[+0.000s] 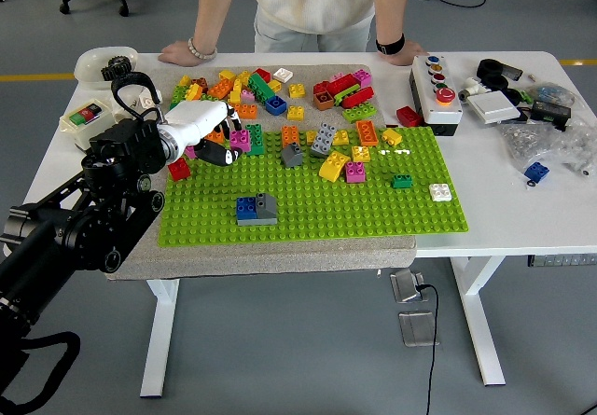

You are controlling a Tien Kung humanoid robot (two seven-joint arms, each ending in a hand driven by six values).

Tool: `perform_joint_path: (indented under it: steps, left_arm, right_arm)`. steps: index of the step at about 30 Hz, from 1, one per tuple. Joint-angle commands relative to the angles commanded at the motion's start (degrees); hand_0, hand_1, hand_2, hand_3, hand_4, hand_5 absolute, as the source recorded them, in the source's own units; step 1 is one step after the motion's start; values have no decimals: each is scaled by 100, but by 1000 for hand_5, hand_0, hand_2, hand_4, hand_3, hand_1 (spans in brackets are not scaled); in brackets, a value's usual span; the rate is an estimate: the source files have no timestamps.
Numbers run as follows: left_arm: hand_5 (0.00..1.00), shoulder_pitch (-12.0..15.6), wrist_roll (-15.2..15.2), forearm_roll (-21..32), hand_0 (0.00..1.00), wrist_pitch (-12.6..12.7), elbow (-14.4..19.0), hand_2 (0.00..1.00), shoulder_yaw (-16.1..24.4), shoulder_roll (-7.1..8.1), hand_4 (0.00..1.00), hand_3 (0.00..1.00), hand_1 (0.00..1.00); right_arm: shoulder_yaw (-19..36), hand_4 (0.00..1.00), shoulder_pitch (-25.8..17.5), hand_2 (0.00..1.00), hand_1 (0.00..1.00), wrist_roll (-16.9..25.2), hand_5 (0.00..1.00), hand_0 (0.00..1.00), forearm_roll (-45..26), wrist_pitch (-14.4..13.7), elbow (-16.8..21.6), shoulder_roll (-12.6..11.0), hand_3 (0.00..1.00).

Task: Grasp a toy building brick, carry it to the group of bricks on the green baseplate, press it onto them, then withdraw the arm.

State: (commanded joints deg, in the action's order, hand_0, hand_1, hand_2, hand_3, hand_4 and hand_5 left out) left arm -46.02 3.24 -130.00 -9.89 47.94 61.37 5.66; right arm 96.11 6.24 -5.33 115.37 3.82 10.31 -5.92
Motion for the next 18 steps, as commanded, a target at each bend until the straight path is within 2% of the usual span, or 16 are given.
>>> perform_joint_path:
  steps: [11,18]
  left_arm:
    - [245,177,77,0,656,-142,536,574,28,194,451,562,634]
    - [244,424,182,0,657,-291,1035,576,38,372,452,563,632]
  right_arm:
    - [27,812,-3,691,640,3,500,739,3,-5,0,-6,560]
    - [41,813,-32,691,640,1,497,739,7,-6,0,2,561]
